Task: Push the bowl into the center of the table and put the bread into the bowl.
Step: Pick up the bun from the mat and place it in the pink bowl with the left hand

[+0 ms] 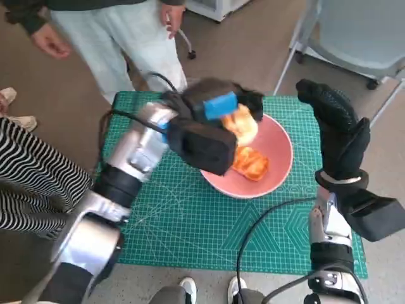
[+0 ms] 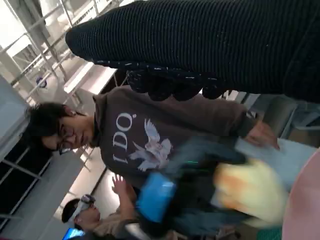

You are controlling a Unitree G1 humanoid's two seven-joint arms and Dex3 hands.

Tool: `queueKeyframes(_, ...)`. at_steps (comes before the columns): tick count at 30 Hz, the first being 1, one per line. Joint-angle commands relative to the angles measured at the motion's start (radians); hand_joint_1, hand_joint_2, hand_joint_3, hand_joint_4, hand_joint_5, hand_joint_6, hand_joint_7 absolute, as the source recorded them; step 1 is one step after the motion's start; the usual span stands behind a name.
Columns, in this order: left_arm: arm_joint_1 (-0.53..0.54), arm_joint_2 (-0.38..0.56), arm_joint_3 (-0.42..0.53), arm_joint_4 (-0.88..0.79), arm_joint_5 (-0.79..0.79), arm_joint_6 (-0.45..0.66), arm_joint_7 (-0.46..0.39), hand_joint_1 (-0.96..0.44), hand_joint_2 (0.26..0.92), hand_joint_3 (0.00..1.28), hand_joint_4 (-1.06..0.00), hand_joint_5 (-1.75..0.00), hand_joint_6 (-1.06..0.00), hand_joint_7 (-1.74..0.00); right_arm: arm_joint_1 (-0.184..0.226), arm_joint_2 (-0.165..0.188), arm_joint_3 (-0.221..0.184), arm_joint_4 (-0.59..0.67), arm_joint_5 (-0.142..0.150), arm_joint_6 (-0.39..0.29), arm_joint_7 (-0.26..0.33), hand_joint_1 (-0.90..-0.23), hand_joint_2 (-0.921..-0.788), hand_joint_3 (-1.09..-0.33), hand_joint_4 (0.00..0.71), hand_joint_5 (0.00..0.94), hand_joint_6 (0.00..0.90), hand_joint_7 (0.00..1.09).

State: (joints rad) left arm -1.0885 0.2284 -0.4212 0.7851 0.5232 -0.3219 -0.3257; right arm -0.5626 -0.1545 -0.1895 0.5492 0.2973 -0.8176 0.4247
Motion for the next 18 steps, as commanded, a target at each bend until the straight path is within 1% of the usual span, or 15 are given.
queueKeyframes(1, -0.044, -0.014, -0.015, 0.064, 0.019, -0.031, 0.027, 0.0, 0.919, 0.09, -0.7, -1.18, -0.58, -1.2, 0.035, -0.01, -0.003, -0.009, -0.019, 0.008, -0.012, -0.598, -0.921, -0.678, 0.175, 0.0, -0.001, 0.62)
queueKeyframes(6, -0.051, -0.027, -0.021, 0.125, 0.024, -0.048, 0.036, 0.0, 0.92, 0.1, -0.66, -1.25, -0.59, -1.17, 0.044, -0.011, -0.005, -0.024, -0.024, 0.013, -0.02, -0.604, -0.921, -0.678, 0.174, 0.0, -0.001, 0.61)
queueKeyframes(8, -0.054, -0.033, -0.019, 0.146, 0.018, -0.047, 0.027, 0.0, 0.92, 0.12, -0.65, -1.28, -0.56, -1.18, 0.046, -0.012, -0.006, -0.029, -0.026, 0.015, -0.023, -0.605, -0.921, -0.678, 0.174, 0.0, -0.001, 0.61)
queueKeyframes(10, -0.055, -0.039, -0.018, 0.16, 0.013, -0.036, 0.012, 0.0, 0.921, 0.17, -0.61, -1.3, -0.46, -1.28, 0.047, -0.013, -0.006, -0.03, -0.027, 0.016, -0.025, -0.606, -0.921, -0.679, 0.174, 0.0, -0.001, 0.61)
queueKeyframes(11, -0.056, -0.041, -0.018, 0.165, 0.011, -0.031, 0.007, 0.0, 0.921, 0.23, -0.57, -1.32, -0.38, -1.38, 0.048, -0.013, -0.007, -0.031, -0.028, 0.016, -0.026, -0.606, -0.921, -0.679, 0.173, 0.0, -0.001, 0.61)
queueKeyframes(12, -0.056, -0.045, -0.014, 0.169, 0.004, -0.019, -0.009, 0.0, 0.921, 0.27, -0.53, -1.35, -0.33, -1.44, 0.047, -0.014, -0.007, -0.03, -0.029, 0.016, -0.027, -0.606, -0.921, -0.679, 0.173, 0.0, -0.001, 0.61)
queueKeyframes(13, -0.054, -0.048, -0.008, 0.169, -0.008, -0.002, -0.032, -0.03, 0.883, 0.26, -0.46, -1.22, -0.28, -1.34, 0.047, -0.015, -0.008, -0.029, -0.03, 0.016, -0.028, -0.606, -0.921, -0.679, 0.173, 0.0, -0.001, 0.61)
queueKeyframes(14, -0.053, -0.05, -0.003, 0.168, -0.016, 0.008, -0.048, -0.07, 0.828, 0.25, -0.37, -0.95, -0.22, -1.13, 0.046, -0.015, -0.008, -0.029, -0.03, 0.016, -0.029, -0.606, -0.921, -0.679, 0.173, 0.0, -0.001, 0.61)
queueKeyframes(15, -0.053, -0.051, 0.0, 0.166, -0.022, 0.016, -0.059, -0.1, 0.797, 0.22, -0.32, -0.71, -0.19, -0.96, 0.046, -0.015, -0.008, -0.029, -0.031, 0.017, -0.029, -0.606, -0.921, -0.68, 0.173, 0.0, -0.001, 0.61)
queueKeyframes(16, -0.052, -0.053, 0.005, 0.165, -0.03, 0.026, -0.073, -0.12, 0.783, 0.2, -0.31, -0.53, -0.17, -0.85, 0.045, -0.016, -0.009, -0.028, -0.03, 0.018, -0.029, -0.606, -0.921, -0.68, 0.172, 0.0, -0.001, 0.61)
queueKeyframes(17, -0.051, -0.052, 0.012, 0.16, -0.041, 0.04, -0.094, -0.13, 0.777, 0.19, -0.29, -0.45, -0.16, -0.81, 0.044, -0.015, -0.009, -0.026, -0.03, 0.018, -0.03, -0.606, -0.921, -0.68, 0.172, 0.0, -0.001, 0.61)
queueKeyframes(18, -0.049, -0.052, 0.017, 0.155, -0.05, 0.051, -0.109, -0.16, 0.77, 0.17, -0.24, -0.33, -0.13, -0.74, 0.043, -0.015, -0.01, -0.026, -0.03, 0.019, -0.031, -0.606, -0.921, -0.68, 0.172, 0.0, -0.001, 0.61)
